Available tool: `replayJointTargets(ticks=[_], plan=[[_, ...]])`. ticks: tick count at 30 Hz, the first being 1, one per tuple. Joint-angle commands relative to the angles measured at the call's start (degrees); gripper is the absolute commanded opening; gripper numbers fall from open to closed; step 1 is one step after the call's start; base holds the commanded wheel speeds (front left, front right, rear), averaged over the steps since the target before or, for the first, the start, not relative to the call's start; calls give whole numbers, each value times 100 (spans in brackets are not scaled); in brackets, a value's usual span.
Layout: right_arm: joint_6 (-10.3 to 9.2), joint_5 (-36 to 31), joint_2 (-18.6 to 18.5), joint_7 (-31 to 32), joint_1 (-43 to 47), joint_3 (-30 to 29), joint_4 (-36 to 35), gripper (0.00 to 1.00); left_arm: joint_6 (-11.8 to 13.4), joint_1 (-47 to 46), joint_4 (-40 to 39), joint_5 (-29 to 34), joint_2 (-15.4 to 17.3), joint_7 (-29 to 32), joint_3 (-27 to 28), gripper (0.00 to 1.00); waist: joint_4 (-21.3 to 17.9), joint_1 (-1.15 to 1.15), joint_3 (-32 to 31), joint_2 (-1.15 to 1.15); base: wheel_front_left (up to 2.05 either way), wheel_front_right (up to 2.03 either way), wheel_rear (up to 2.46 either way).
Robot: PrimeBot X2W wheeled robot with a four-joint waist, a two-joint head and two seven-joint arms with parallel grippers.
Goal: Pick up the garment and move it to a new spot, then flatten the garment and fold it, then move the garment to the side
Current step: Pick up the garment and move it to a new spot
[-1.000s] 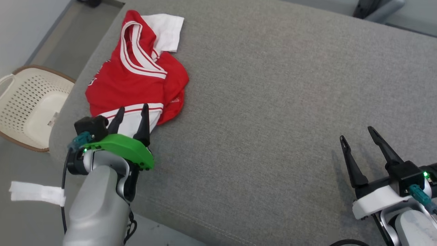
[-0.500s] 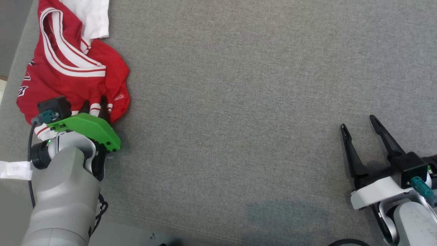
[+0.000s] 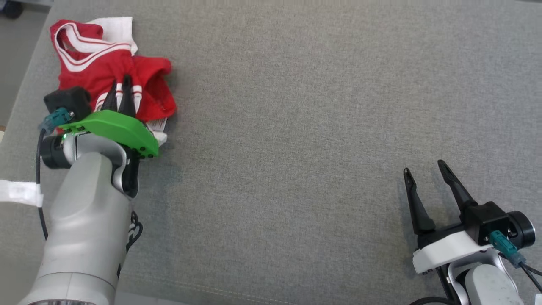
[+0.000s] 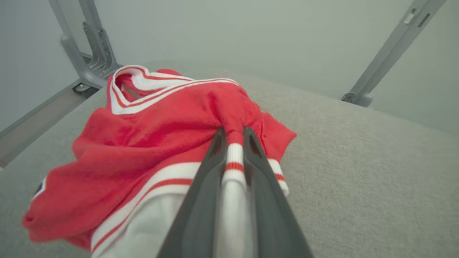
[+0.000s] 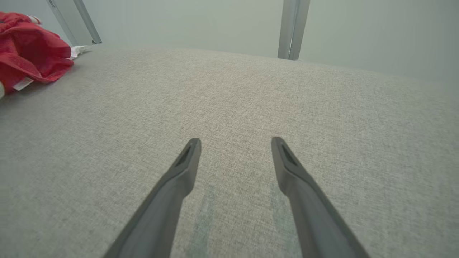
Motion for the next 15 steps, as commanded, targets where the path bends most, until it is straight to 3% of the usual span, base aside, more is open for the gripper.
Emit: replayJointTargets(ticks=[1, 6, 10, 15], plan=[[-4, 44, 64, -37, 142, 8, 40, 100, -25, 42, -255, 53, -84, -28, -133, 0, -160, 0, -421, 0, 0, 0, 0], [-4, 100, 240, -37, 339, -53, 52, 100, -24, 443, -1716, 50, -193, 87, -695, 0, -490, 0, -752, 0, 0, 0, 0], [-4, 116, 316, -37, 452, -119, 21, 100, -23, 1051, -3220, -35, -288, 663, -1175, 0, -818, 0, -888, 0, 0, 0, 0], [-4, 127, 406, -37, 456, -178, -14, 100, 262, 1922, -4909, -8, -319, 1506, -1724, 0, -1235, 0, -850, 0, 0, 0, 0]])
